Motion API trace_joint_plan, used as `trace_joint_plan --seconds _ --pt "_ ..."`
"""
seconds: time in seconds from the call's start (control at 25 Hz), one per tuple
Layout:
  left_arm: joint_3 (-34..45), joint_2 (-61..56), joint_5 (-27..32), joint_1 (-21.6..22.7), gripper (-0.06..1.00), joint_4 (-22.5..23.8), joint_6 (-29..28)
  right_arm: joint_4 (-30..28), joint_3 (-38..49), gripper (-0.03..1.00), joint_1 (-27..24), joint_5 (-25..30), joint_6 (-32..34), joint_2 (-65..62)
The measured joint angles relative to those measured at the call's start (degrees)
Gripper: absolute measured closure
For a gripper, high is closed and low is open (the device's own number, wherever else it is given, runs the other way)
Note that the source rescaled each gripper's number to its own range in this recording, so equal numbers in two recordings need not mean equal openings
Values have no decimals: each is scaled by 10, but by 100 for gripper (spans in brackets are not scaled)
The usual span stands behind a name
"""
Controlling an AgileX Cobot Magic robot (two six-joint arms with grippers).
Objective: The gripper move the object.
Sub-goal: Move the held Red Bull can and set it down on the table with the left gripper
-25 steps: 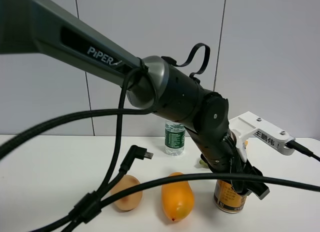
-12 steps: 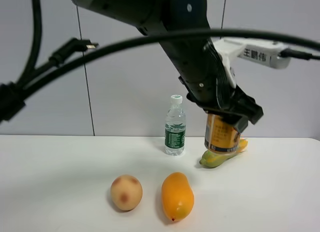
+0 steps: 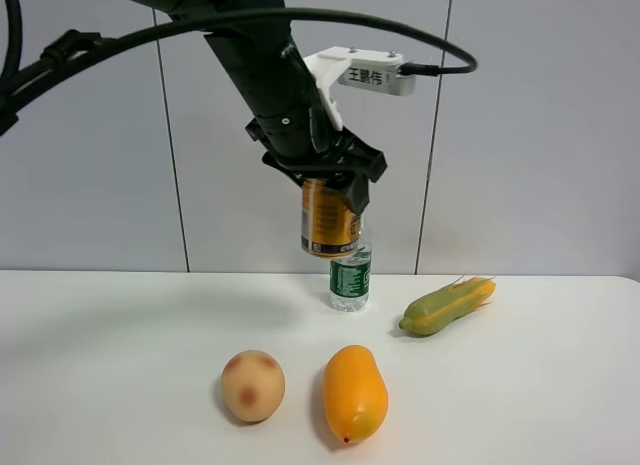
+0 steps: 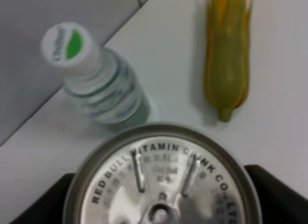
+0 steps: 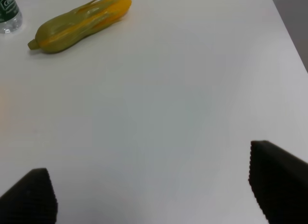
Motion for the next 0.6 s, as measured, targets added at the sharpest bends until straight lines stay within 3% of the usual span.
trace_joint_plan --seconds 0.28,0.6 --pt "43 -1 -42 67 93 3 -6 0 0 -3 0 0 0 0" --pt "157 -1 -199 81 93 3 -6 0 0 -3 0 0 0 0"
